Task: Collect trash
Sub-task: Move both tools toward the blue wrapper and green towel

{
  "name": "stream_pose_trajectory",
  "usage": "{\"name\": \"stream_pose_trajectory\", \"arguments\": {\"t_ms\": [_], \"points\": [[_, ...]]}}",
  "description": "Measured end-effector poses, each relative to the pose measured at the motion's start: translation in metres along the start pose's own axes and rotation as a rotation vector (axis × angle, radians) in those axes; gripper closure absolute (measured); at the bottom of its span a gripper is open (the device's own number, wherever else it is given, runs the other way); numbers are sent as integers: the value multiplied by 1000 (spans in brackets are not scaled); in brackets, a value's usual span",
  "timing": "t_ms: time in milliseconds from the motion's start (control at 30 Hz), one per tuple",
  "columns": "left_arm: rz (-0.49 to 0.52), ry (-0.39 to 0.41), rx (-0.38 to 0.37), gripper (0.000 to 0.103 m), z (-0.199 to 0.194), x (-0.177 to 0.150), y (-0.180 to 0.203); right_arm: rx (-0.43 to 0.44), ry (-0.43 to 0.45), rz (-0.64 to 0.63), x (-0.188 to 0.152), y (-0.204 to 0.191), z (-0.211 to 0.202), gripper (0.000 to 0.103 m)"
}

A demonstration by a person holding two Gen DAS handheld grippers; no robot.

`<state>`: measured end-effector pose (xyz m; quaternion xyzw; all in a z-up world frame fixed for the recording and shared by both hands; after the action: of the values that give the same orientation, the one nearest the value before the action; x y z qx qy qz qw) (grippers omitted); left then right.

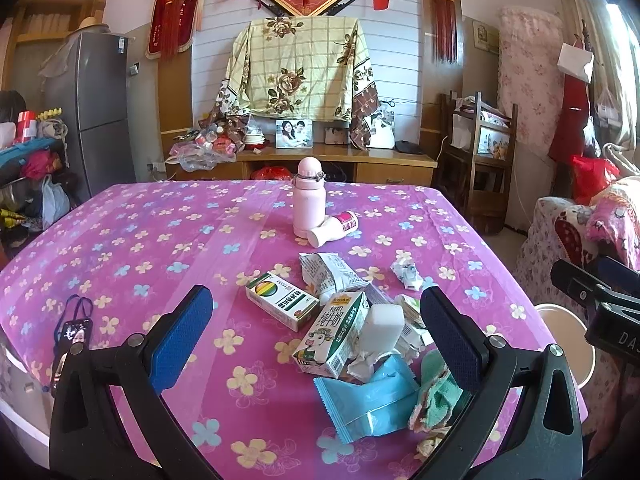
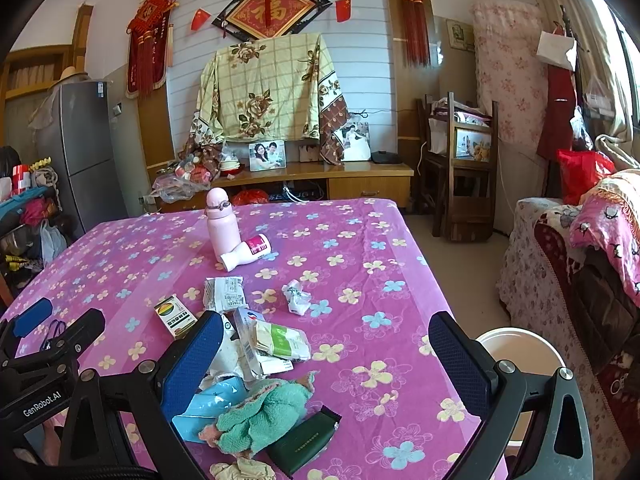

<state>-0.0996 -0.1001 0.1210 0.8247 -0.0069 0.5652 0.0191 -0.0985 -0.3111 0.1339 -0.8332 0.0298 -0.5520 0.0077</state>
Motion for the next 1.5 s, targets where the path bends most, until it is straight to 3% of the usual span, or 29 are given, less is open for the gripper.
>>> {"name": "stream_pose_trajectory", "arguments": {"t_ms": [1500], "points": [[-8,-16,14,0,2,-8,-10,6,-34,-2,-4,9,3,1]]}}
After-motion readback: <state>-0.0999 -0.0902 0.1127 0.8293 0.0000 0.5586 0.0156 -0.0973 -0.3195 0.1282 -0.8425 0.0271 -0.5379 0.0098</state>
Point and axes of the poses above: each gripper's, at about its wrist camera, not at the fingertips, and z roughly the way its jaws point, y to its right, x to its top, the point moved 10 cm from there along z, roughly the way its jaws point, and after that the axes turned 6 degrees about y, right-handed, at the moved point
